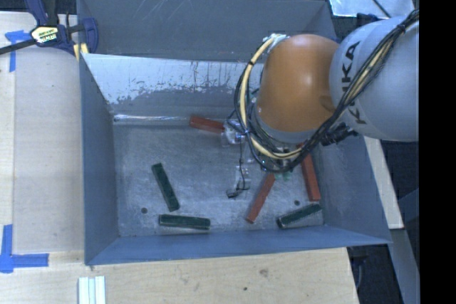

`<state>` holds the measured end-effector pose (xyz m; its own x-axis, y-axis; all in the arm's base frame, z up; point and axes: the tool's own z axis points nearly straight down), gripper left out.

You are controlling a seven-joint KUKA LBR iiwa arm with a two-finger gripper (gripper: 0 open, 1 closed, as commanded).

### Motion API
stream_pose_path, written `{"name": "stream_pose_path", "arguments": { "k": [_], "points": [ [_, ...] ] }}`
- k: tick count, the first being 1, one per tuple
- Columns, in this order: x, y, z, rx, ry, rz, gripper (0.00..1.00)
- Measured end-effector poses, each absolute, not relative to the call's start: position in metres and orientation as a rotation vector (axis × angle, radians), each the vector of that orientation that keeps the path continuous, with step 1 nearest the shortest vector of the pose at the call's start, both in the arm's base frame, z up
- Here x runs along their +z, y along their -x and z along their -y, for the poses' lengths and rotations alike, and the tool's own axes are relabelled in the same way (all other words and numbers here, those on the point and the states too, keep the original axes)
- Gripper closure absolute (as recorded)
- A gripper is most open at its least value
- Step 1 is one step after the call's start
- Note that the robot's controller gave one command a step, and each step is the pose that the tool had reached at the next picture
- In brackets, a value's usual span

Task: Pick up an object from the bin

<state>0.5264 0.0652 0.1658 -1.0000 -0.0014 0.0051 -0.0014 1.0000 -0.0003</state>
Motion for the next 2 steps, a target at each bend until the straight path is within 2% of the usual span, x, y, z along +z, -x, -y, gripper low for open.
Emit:
{"name": "stream_pose_path", "arguments": {
  "k": [1, 2],
  "points": [
    [0.148, -0.548, 0.082, 0.005, -0.565, 3.095, 0.00],
    [0.068, -0.548, 0.060, -0.003, -1.240, 2.885, 0.00]
  ]
}}
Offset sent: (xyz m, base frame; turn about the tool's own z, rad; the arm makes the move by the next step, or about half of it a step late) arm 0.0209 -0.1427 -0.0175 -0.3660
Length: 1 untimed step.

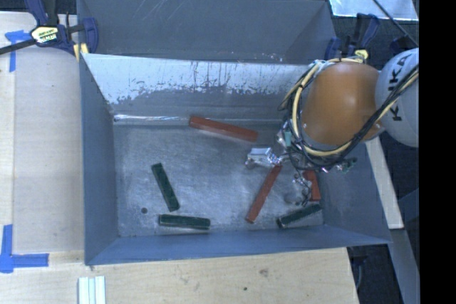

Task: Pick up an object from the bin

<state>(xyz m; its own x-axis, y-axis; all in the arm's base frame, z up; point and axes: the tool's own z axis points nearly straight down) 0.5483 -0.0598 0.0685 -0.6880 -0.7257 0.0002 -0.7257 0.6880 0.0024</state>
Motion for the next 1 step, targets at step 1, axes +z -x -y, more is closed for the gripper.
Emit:
{"name": "stream_pose_path", "arguments": {
  "k": [1],
  "points": [
    [0.0711, -0.5501, 0.0597, -0.001, -1.239, 2.891, 1.00]
  ]
}}
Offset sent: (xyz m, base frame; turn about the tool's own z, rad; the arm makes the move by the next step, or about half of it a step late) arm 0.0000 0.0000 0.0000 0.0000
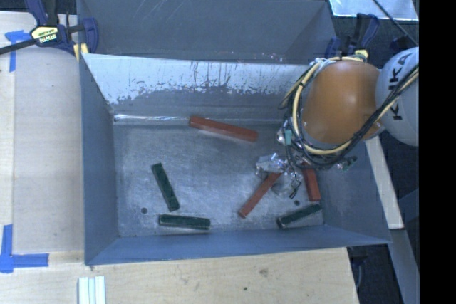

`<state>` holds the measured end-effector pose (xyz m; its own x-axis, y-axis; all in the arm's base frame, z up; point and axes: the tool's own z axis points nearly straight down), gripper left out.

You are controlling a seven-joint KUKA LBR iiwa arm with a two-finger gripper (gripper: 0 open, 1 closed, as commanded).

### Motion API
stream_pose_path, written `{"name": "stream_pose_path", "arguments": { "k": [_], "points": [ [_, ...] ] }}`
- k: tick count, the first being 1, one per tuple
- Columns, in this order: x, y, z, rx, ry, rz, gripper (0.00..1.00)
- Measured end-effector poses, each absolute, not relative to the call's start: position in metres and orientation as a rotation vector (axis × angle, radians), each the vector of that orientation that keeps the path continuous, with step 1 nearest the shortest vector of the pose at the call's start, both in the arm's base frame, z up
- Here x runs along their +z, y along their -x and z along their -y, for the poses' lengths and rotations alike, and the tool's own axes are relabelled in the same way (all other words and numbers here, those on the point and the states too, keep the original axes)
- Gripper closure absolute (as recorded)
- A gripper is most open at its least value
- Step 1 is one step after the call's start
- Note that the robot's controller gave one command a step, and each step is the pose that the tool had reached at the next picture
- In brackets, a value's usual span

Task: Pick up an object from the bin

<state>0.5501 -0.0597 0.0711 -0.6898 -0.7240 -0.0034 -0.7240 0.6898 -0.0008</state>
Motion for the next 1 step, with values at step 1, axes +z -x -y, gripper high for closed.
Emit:
{"name": "stream_pose_path", "arguments": {
  "k": [1],
  "points": [
    [0.2239, -0.5663, 0.0550, -0.008, 1.153, -2.910, 1.00]
  ]
}}
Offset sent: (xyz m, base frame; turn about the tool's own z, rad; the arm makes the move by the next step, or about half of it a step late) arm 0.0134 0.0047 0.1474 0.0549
